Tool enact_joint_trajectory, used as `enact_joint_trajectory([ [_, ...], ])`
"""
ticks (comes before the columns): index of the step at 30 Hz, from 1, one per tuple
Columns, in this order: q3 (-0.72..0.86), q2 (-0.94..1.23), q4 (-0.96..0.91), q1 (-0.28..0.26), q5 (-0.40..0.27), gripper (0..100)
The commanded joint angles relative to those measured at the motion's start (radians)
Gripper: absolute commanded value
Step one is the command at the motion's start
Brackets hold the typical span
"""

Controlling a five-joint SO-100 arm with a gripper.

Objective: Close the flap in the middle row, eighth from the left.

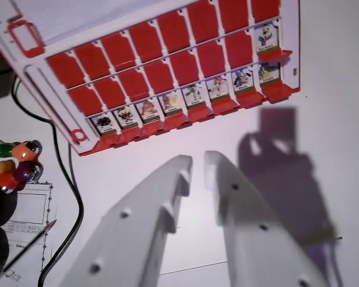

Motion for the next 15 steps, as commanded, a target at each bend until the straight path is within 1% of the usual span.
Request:
enact_joint_trajectory([
  [1, -0.123, -0.038, 0.002, 0.021, 0.003, 2],
  [7, -0.193, -0.155, 0.002, 0.063, -0.011, 2],
  [15, -0.296, -0.316, 0.002, 0.087, -0.015, 2],
])
